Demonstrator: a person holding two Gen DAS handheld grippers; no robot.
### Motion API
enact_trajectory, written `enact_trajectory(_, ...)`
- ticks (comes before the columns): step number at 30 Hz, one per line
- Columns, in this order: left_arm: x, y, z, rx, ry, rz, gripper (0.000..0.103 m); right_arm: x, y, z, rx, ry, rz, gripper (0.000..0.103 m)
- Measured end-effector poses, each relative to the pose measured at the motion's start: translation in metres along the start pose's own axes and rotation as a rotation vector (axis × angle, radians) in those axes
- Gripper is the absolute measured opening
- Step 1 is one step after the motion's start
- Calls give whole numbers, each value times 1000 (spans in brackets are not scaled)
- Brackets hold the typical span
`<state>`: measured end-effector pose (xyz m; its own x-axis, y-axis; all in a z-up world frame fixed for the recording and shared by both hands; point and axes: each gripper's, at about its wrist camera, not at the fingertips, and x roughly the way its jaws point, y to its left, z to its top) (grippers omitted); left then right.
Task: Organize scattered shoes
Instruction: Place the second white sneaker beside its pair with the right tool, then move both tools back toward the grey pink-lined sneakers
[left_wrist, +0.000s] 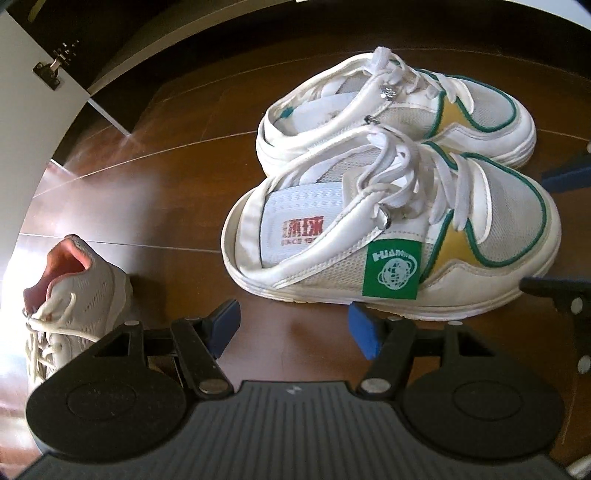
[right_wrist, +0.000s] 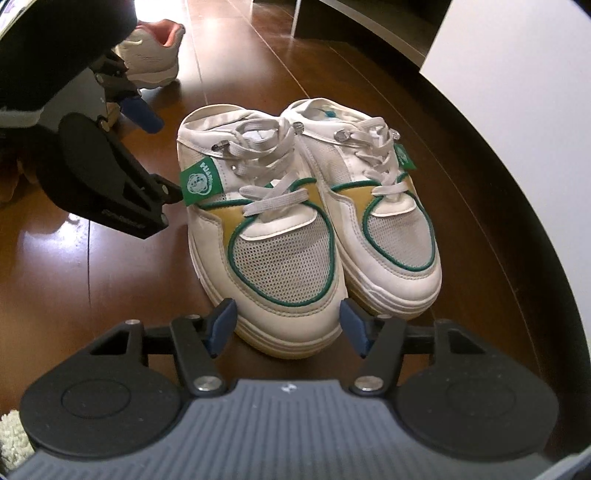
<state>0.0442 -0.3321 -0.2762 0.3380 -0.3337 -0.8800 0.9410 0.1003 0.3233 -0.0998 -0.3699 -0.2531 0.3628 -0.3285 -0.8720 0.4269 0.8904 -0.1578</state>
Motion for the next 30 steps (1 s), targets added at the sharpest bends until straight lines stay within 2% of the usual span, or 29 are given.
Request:
enact_trajectory(2,-2,2,-1,-32,9,-8,68,1,1,2,5,9,1,64)
enact_trajectory(5,-21,7,-17,-88,18,-24,69,-3,0,8,-10,38,24,64)
enact_trajectory(6,-29,9,-24,-97,22,-15,70,-9,-3,9,-2,34,33,66)
enact_trajectory(8,-53,15,-47,-120,43,18,71,-22,-8,10,18,3,42,77)
enact_trajectory(11,-103,30,-94,-156,112,94,71,-39,-14,7,35,-10,58,78)
enact_trajectory(13,-127,36,-112,-167,141,132,71,-48,-15,5,68,-12,98,78)
enact_trajectory(16,-194,53,-145,-187,187,223,76,-65,-9,5,128,-12,191,78)
enact_trajectory(18,-232,63,-156,-204,200,293,81,-69,-3,6,136,-12,235,78)
enact_trajectory(21,-282,79,-167,-275,202,357,86,-76,14,11,133,-8,324,78)
enact_trajectory(23,-305,87,-175,-324,194,370,86,-77,27,14,129,8,359,77)
enact_trajectory(25,-326,94,-185,-385,179,374,87,-77,48,21,141,51,434,75)
enact_trajectory(28,-331,105,-198,-448,168,359,87,-80,76,34,167,71,524,64)
enact_trajectory(30,-328,112,-200,-454,165,344,87,-82,90,42,185,76,565,63)
